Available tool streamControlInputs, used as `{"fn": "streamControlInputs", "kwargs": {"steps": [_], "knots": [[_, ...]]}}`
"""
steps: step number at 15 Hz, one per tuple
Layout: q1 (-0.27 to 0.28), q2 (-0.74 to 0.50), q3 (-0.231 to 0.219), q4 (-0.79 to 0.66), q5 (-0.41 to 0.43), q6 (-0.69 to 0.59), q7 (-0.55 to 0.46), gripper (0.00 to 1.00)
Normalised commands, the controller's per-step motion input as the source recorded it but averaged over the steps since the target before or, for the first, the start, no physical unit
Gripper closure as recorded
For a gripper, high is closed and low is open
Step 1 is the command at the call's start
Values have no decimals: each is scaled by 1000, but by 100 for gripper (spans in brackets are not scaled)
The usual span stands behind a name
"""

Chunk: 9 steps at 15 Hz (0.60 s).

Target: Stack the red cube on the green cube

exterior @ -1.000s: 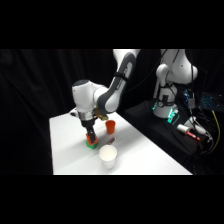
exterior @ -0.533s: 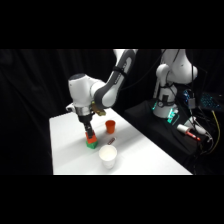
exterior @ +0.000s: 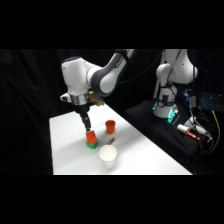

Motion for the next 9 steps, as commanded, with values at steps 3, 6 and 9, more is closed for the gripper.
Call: {"fn": "streamControlInputs", "kwargs": {"steps": [3,6,9], "knots": [[-16,-216,52,57,-42,-248,-125,0],[-23,-193,58,39,-3,-207,-136,0],[-33,-164,62,31,41,-188,-164,0]]}}
